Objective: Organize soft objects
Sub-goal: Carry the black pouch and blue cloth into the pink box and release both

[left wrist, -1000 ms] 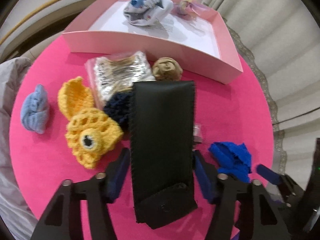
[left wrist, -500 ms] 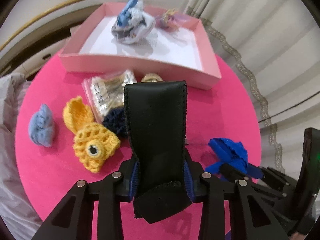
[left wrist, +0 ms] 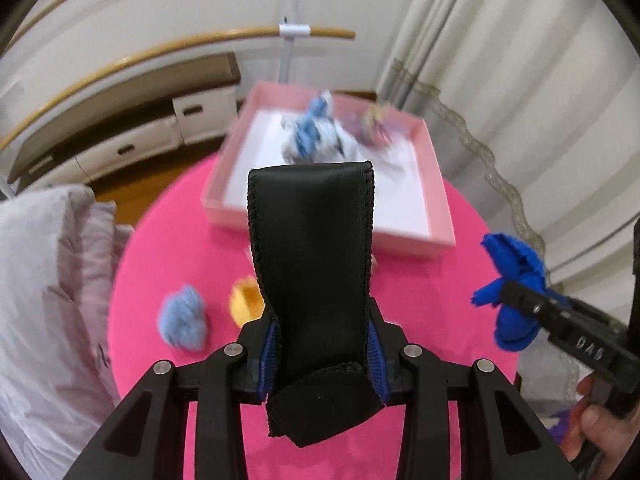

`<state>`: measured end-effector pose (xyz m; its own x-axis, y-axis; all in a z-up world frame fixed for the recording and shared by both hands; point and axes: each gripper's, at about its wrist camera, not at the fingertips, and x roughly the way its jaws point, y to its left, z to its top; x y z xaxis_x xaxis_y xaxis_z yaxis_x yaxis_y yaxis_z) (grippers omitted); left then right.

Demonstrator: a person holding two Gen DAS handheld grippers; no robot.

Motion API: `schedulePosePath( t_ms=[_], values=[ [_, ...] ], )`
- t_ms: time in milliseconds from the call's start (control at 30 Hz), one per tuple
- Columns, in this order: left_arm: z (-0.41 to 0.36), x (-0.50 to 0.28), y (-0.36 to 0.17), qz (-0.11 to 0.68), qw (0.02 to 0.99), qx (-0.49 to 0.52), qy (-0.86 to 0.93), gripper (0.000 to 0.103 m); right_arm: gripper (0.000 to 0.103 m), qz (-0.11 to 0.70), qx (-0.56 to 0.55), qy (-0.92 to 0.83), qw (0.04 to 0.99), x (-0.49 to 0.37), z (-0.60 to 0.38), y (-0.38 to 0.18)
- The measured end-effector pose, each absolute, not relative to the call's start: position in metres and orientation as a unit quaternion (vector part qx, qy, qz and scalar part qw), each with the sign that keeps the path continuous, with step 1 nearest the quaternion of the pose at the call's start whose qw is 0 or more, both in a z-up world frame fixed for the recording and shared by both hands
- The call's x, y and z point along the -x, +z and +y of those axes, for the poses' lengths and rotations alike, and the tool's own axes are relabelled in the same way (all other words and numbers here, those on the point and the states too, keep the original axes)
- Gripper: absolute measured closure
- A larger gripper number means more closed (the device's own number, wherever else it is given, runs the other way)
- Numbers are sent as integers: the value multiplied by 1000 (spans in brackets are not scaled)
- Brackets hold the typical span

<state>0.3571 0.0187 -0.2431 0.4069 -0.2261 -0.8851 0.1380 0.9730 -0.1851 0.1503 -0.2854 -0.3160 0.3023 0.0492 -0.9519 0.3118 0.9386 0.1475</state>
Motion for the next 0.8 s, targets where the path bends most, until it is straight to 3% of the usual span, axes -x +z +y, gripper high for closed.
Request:
schedulePosePath(
  t_ms=[400,800],
  values=[
    [28,-426,-214,498,862,29,-89,68,66,566,-131,-76,810,-253,-289,-308],
    [10,-508,-245,504,859,16,-87,68,66,583,-135,-79,797,-298,-297,-330]
  ],
)
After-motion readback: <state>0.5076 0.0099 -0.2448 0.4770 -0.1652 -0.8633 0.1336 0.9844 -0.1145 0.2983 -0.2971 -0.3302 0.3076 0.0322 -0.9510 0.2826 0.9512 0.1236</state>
